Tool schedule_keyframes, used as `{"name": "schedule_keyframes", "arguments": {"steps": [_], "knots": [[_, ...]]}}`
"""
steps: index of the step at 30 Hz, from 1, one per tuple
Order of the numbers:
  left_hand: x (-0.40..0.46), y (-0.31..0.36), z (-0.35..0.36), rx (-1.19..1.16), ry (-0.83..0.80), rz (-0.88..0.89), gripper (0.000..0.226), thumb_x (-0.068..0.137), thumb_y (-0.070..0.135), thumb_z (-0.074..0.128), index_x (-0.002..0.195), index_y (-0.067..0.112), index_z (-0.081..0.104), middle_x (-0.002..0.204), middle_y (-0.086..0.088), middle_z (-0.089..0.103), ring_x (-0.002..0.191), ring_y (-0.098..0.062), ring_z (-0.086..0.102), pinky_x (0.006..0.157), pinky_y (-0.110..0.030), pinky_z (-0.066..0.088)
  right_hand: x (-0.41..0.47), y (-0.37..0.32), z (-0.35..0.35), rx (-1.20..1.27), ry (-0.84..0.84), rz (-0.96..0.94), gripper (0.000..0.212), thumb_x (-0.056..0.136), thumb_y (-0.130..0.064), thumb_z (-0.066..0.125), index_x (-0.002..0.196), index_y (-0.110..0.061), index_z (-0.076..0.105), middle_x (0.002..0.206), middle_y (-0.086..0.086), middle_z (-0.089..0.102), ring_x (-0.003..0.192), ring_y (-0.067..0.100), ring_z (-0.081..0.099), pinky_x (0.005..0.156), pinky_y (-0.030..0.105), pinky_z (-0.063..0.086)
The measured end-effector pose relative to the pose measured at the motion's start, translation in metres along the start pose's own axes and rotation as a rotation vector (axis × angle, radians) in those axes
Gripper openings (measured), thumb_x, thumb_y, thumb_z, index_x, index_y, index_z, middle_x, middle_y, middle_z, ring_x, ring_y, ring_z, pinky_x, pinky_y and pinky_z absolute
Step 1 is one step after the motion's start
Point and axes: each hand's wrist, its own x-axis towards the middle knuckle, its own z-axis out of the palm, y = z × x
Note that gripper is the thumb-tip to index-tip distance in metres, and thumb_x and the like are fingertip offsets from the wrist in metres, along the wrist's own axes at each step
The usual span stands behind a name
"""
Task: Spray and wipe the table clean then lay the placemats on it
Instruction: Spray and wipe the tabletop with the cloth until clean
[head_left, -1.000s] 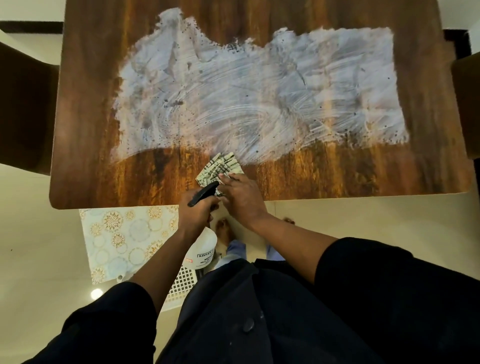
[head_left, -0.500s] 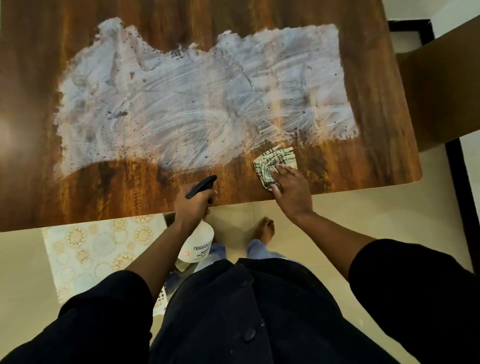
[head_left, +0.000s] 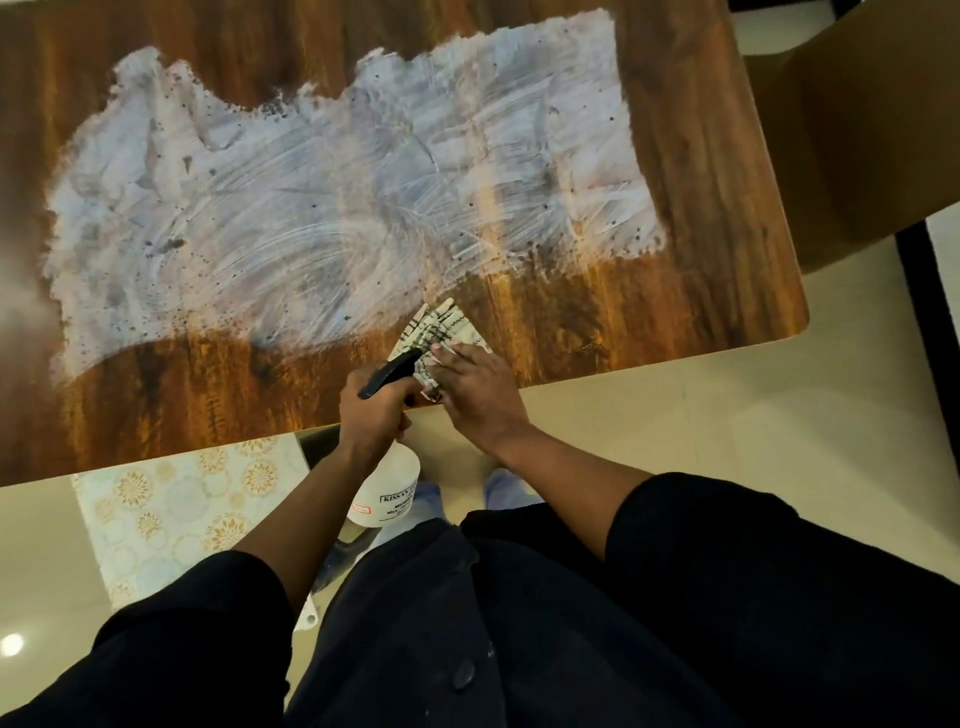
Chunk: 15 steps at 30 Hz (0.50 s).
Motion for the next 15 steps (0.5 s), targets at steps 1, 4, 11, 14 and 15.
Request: {"name": "schedule_keyframes", "arguments": {"steps": [1,4,11,14,15], "knots": [[0.0,0.003,0.007,0.01,-0.019,0.014,0.026,0.079,0.014,0.068,0.087,-0.011,0.071,0.07,-0.029,0.065,0.037,-0.021,0.051,0.04,-0.027,0.039,-0.005,0.014,-0.004,0.013,0.012,0.012,0.044,0.088,-0.017,0.068,0.132,-0.022,0.064,0.152,0.0,0.053,0.14,0.028,0.044,0.104,0.048,0.042],[0.0,0.013,0.028,0.009,-0.055,0.012,0.025,0.08,0.014,0.068,0.085,-0.009,0.073,0.068,-0.033,0.06,0.037,-0.023,0.047,0.041,-0.029,0.038,-0.028,0.059,-0.016,0.047,0.107,0.121,0.043,0.086,-0.017,0.066,0.129,-0.019,0.067,0.149,0.001,0.056,0.139,0.029,0.047,0.102,0.05,0.046],[0.005,0.035,0.08,0.069,-0.197,0.061,0.022,0.083,0.012,0.067,0.079,-0.01,0.07,0.066,-0.03,0.063,0.041,-0.023,0.05,0.043,-0.031,0.04,-0.084,0.162,-0.064,-0.012,0.295,0.386,0.042,0.082,-0.01,0.061,0.123,-0.005,0.071,0.139,0.012,0.063,0.131,0.036,0.055,0.106,0.05,0.048],[0.005,0.044,0.098,0.089,-0.244,0.077,0.026,0.08,0.013,0.067,0.076,-0.012,0.068,0.072,-0.038,0.061,0.041,-0.025,0.049,0.043,-0.031,0.04,-0.104,0.197,-0.077,-0.051,0.337,0.518,0.042,0.084,-0.004,0.063,0.126,-0.001,0.068,0.137,0.017,0.063,0.131,0.039,0.054,0.11,0.048,0.045],[0.005,0.048,0.103,0.099,-0.254,0.076,0.025,0.079,0.013,0.067,0.074,-0.012,0.068,0.071,-0.038,0.062,0.04,-0.024,0.048,0.044,-0.031,0.04,-0.107,0.205,-0.08,-0.048,0.351,0.558,0.042,0.084,-0.003,0.065,0.126,-0.001,0.068,0.136,0.018,0.064,0.13,0.04,0.054,0.111,0.046,0.044]]}}
